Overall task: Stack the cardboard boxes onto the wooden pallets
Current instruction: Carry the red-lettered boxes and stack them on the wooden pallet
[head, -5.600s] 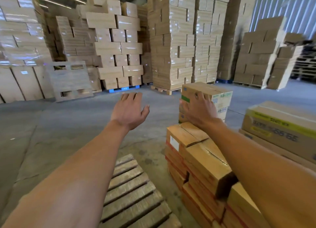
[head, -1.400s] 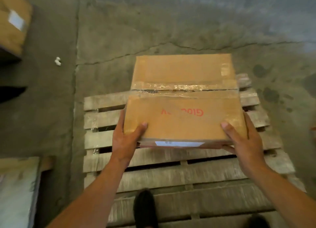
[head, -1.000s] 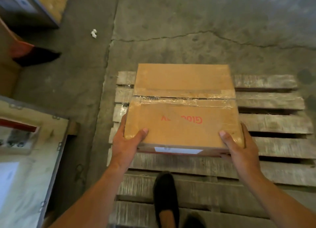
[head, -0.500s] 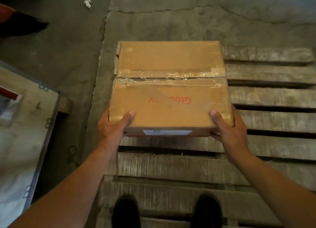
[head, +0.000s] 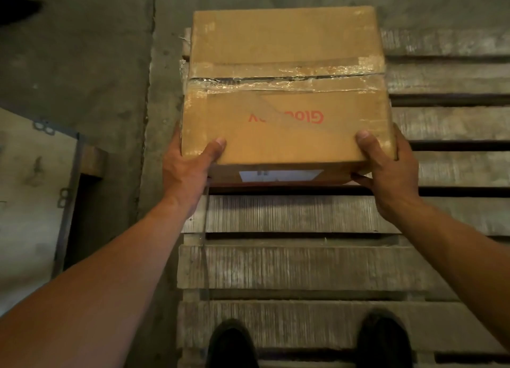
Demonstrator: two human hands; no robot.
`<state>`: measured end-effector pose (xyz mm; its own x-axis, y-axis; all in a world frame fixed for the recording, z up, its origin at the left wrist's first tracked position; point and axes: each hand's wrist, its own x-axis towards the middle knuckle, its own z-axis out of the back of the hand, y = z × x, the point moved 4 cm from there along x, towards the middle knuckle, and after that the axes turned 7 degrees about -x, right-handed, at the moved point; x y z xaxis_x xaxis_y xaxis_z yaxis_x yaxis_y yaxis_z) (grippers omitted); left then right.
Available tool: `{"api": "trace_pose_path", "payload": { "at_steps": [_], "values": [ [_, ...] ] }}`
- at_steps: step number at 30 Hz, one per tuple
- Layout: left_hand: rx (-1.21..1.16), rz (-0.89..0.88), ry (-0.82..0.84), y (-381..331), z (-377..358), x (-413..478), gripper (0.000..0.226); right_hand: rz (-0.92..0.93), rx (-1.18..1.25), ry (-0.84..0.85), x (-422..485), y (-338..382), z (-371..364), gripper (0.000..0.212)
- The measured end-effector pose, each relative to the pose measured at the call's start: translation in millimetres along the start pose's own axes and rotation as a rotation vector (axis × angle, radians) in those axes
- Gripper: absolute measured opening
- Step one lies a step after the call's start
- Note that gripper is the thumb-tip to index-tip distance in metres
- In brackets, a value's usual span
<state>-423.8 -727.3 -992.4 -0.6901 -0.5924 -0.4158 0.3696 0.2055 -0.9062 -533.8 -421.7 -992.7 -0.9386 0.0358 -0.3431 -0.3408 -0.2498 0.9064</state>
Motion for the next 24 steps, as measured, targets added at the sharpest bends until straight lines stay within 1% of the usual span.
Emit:
{"api": "trace_pose_path", "payload": {
  "at_steps": [3,6,10,13,16,20,22,24],
  "values": [
    [0.01,-0.014,0.014,2.4,-0.6,10.4,0.047,-0.012,0.014,-0.022,8.0,-4.7,-6.3,0.044],
    [-0.003,-0.031,0.037,4.3,-1.5,13.3,0.047,-0.023,0.027,-0.032,9.7,-7.8,-8.2,0.052],
    [0.02,-0.022,0.014,1.2,6.2,11.7,0.051,-0.047,0.017,-0.058,1.5,-5.9,-9.6,0.049],
    [0.031,0.011,0.014,5.0,17.9,1.8,0.057,-0.066,-0.004,-0.074,-13.0,-13.6,-10.0,0.057],
    [0.025,0.032,0.023,8.7,24.9,-8.5,0.058,-0.085,-0.009,-0.073,-20.9,-15.5,-10.9,0.058],
    [0.041,0.028,0.031,6.5,24.6,-6.7,0.051,-0.089,-0.015,-0.063,-19.1,-14.3,-11.2,0.054],
    [0.064,0.028,0.046,5.6,25.2,-6.7,0.06,-0.082,-0.059,-0.047,-17.4,-16.2,-9.0,0.058],
    [0.12,0.023,0.055,2.9,25.2,-7.9,0.079,-0.068,-0.142,-0.017,-16.2,-15.5,-5.4,0.064]
  ]
}}
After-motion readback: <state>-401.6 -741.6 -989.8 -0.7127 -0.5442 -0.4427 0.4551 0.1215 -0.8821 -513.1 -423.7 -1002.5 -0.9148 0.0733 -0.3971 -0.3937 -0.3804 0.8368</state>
